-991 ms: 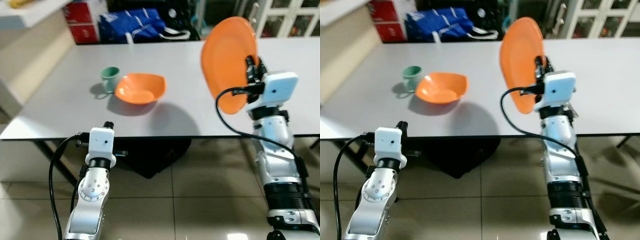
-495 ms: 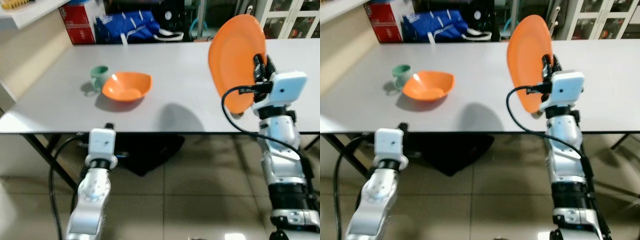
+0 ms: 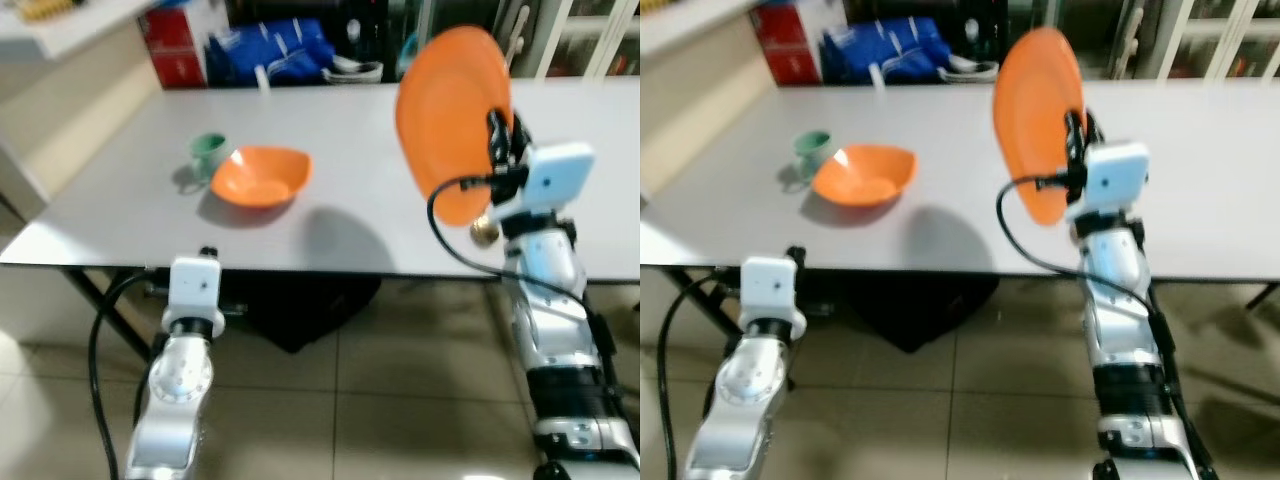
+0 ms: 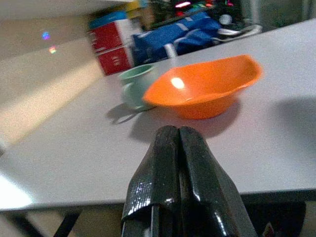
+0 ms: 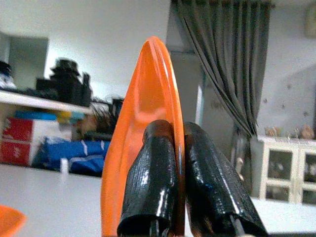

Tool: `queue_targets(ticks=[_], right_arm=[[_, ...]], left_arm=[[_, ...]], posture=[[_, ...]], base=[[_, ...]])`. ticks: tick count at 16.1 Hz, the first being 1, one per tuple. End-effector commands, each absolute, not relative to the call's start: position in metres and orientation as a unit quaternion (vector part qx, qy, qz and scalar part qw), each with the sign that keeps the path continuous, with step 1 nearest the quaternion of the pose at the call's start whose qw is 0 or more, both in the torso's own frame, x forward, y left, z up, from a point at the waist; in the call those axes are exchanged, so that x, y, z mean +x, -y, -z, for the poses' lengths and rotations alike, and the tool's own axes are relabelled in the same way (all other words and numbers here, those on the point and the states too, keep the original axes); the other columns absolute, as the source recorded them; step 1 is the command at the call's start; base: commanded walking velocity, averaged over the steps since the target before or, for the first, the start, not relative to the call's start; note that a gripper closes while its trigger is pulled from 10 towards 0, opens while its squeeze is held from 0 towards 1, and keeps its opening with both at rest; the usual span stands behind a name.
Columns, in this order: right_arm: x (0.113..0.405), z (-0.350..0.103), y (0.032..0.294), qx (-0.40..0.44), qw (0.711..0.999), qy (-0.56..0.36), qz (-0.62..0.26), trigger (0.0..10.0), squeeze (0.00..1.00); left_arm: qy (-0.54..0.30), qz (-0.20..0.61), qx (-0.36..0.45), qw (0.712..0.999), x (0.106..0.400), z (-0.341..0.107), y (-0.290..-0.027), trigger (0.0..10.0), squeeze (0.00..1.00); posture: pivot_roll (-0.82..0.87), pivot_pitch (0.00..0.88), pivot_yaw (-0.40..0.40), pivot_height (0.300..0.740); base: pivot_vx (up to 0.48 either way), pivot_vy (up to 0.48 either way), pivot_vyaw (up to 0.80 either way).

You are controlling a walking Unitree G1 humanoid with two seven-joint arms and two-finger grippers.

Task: Setting the table

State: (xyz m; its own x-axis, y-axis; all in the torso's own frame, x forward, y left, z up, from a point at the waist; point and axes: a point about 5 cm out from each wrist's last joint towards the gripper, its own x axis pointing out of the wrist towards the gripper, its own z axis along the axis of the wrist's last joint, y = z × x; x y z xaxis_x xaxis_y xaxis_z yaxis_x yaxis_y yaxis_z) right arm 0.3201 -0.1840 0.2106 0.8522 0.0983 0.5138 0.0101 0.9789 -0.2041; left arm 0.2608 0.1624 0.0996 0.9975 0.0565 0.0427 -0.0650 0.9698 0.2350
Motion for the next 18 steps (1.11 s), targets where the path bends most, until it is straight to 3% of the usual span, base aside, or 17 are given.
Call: queue_targets(ticks=[1,5,10,12,14,15,18], right_arm=[[0.320,-0.224,0.178,-0.095,0.949,0.300,-0.030,0.0,0.00],[0.320,-0.223,0.177,-0.094,0.949,0.300,-0.031,0.0,0.00],[0.326,-0.223,0.163,-0.033,0.957,0.279,-0.067,0.0,0.00],[0.339,-0.219,0.157,0.095,0.968,0.220,-0.068,0.0,0.00],[0.350,-0.222,0.150,0.202,0.960,0.182,-0.072,0.0,0.00],[0.359,-0.224,0.142,0.303,0.941,0.129,-0.076,0.0,0.00],[0.373,-0.208,0.148,0.334,0.938,0.083,-0.041,0.0,0.00]], left_arm=[[0.018,-0.038,0.130,0.991,0.263,-0.102,-0.168,10.0,0.00],[0.020,-0.036,0.125,0.991,0.264,-0.103,-0.167,10.0,0.00],[0.027,-0.037,0.118,0.992,0.266,-0.105,-0.167,10.0,0.00],[0.029,-0.036,0.117,0.992,0.266,-0.105,-0.168,10.0,0.00],[0.030,-0.036,0.118,0.992,0.266,-0.106,-0.168,10.0,0.00],[0.031,-0.037,0.119,0.992,0.266,-0.107,-0.169,10.0,0.00],[0.031,-0.037,0.119,0.992,0.266,-0.106,-0.169,10.0,0.00]], posture=[[-0.15,0.000,0.074,0.740],[-0.15,0.000,0.075,0.740],[-0.15,0.000,0.077,0.740],[-0.14,0.000,0.079,0.740],[-0.14,0.000,0.081,0.740],[-0.13,0.000,0.077,0.740],[-0.13,0.000,0.075,0.740]], base=[[0.465,0.000,0.00],[0.468,0.000,0.00],[0.000,0.000,0.00],[0.000,0.000,0.00],[0.000,0.000,0.00],[0.000,0.000,0.00],[0.000,0.000,0.00]])
